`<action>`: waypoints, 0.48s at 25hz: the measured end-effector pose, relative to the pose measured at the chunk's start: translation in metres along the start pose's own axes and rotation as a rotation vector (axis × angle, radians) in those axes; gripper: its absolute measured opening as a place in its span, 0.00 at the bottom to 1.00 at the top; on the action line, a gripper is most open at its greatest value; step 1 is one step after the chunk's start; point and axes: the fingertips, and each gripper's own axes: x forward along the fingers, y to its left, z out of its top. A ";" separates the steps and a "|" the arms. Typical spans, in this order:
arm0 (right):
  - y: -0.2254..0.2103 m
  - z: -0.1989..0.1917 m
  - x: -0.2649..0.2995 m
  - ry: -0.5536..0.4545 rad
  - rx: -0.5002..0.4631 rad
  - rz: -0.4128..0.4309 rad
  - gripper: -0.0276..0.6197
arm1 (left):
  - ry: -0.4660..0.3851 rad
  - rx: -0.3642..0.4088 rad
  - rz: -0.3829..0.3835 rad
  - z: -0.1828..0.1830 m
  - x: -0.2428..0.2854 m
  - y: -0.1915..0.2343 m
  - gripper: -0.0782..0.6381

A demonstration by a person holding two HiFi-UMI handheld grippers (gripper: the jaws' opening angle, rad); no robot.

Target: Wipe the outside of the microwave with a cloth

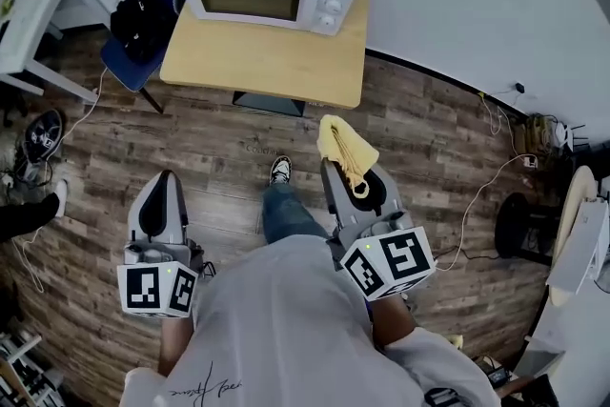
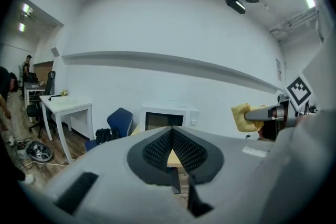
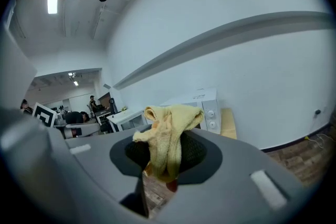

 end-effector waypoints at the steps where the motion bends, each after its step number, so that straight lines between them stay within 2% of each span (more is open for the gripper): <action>1: -0.007 0.004 0.012 0.008 0.003 0.000 0.23 | -0.001 0.000 -0.003 0.006 0.016 0.002 0.10; 7: -0.054 0.036 0.082 0.044 0.004 -0.008 0.23 | 0.005 0.026 -0.044 0.036 0.106 0.005 0.10; 12: -0.086 0.053 0.123 0.064 0.008 -0.022 0.23 | 0.013 0.033 -0.077 0.048 0.161 0.004 0.11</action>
